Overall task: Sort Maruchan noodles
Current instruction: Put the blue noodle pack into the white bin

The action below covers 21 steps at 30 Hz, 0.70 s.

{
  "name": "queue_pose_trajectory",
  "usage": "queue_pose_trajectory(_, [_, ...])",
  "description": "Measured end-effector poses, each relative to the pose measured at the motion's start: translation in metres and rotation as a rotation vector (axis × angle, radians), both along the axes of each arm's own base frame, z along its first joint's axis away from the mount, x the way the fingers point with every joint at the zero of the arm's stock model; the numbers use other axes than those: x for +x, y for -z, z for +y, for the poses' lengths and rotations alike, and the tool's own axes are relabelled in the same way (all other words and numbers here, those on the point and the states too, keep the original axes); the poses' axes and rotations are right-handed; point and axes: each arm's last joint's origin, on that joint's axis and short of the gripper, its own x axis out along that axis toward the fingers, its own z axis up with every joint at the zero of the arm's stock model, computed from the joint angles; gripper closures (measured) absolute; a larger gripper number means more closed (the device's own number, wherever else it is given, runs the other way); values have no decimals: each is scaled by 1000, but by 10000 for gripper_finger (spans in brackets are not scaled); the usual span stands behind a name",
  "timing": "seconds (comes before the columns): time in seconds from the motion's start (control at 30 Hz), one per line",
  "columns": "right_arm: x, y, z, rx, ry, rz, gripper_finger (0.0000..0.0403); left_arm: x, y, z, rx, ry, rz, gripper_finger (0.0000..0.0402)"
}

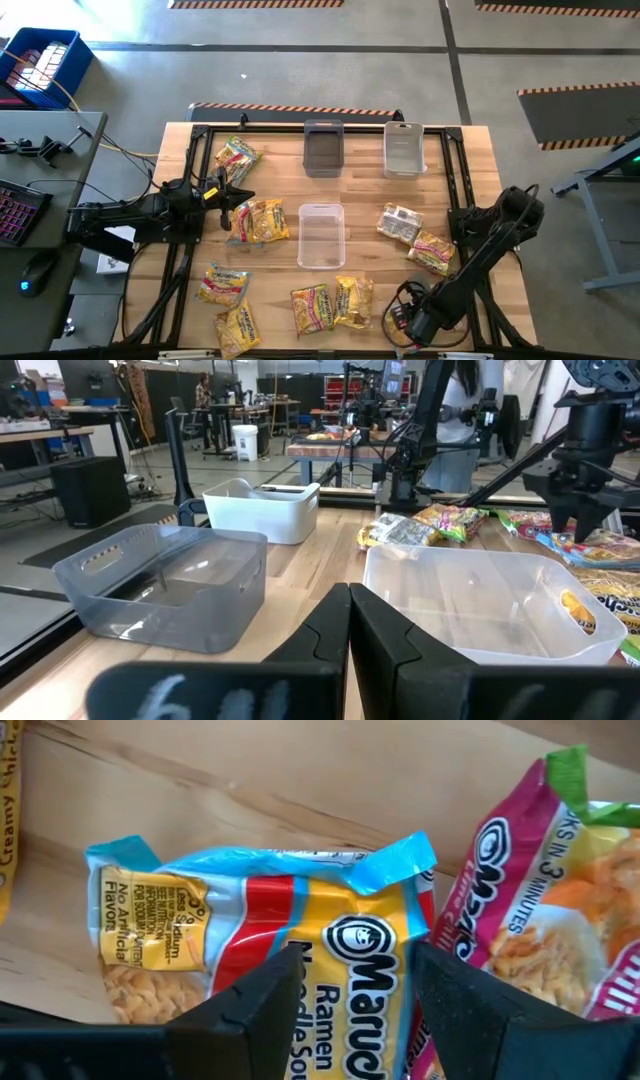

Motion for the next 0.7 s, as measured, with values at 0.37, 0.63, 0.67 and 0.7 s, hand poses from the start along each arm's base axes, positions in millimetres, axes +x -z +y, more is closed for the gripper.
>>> queue_pose_trajectory(0.37, [4, 2, -2, -79, -4, -101, 284, 0, 0, 0, 0, 0, 0, 401])
queue_pose_trajectory(0.63, [19, 3, -15, -123, -140, -124, 374, 0, 0, 0, 0, 0, 0, 401])
queue_pose_trajectory(0.67, [22, 2, -19, -132, -160, -122, 386, 0, 0, 0, 0, 0, 0, 401])
queue_pose_trajectory(0.7, [25, 2, -23, -142, -180, -118, 394, 0, 0, 0, 0, 0, 0, 401])
